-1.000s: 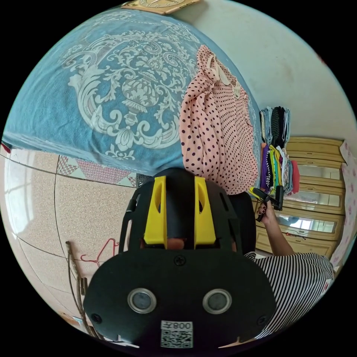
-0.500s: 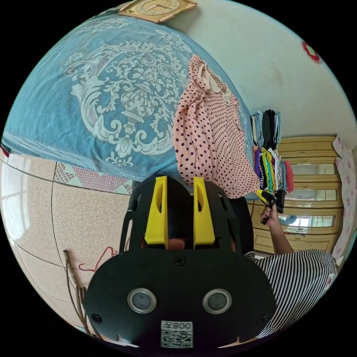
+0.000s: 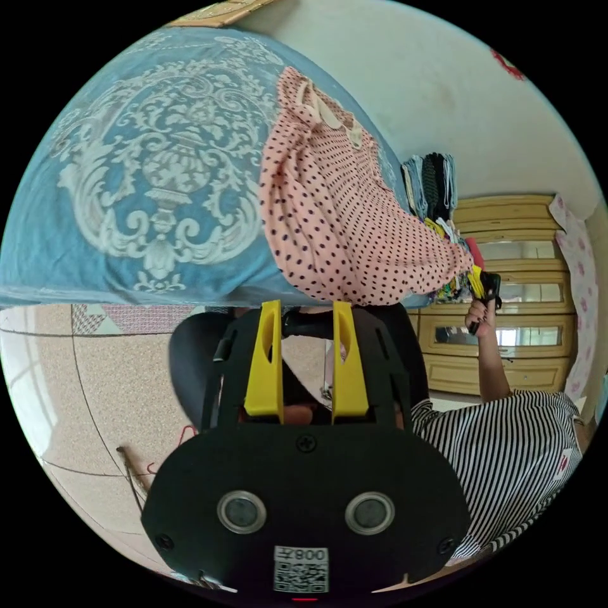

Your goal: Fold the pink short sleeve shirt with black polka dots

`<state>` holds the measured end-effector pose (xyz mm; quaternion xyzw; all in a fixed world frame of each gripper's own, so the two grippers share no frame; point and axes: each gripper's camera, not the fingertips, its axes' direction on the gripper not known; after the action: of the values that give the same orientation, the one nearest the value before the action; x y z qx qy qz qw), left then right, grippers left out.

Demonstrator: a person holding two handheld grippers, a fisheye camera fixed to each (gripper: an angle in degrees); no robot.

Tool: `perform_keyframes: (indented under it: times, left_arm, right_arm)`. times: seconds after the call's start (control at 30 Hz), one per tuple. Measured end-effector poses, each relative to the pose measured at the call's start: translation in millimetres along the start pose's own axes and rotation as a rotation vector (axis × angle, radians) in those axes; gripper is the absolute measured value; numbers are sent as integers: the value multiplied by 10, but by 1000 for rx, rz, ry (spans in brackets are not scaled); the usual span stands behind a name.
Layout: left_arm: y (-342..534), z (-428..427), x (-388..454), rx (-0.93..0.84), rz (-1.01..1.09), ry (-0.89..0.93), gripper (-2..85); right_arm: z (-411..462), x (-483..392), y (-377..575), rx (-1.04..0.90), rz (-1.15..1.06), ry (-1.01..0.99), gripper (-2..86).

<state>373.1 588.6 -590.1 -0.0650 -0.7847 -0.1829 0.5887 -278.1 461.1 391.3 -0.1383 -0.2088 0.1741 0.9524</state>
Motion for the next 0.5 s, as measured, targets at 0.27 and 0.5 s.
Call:
perform_keyframes:
  times: [0.27,0.5]
  left_arm:
    - [223,456,-219,-5,-143,292,137]
    - [500,676,-605,115,-342,358,125]
  right_arm:
    - [-88,-375,-282,-14,-79,-9,3]
    - [-49,-519,-478,-41,-117,7,3]
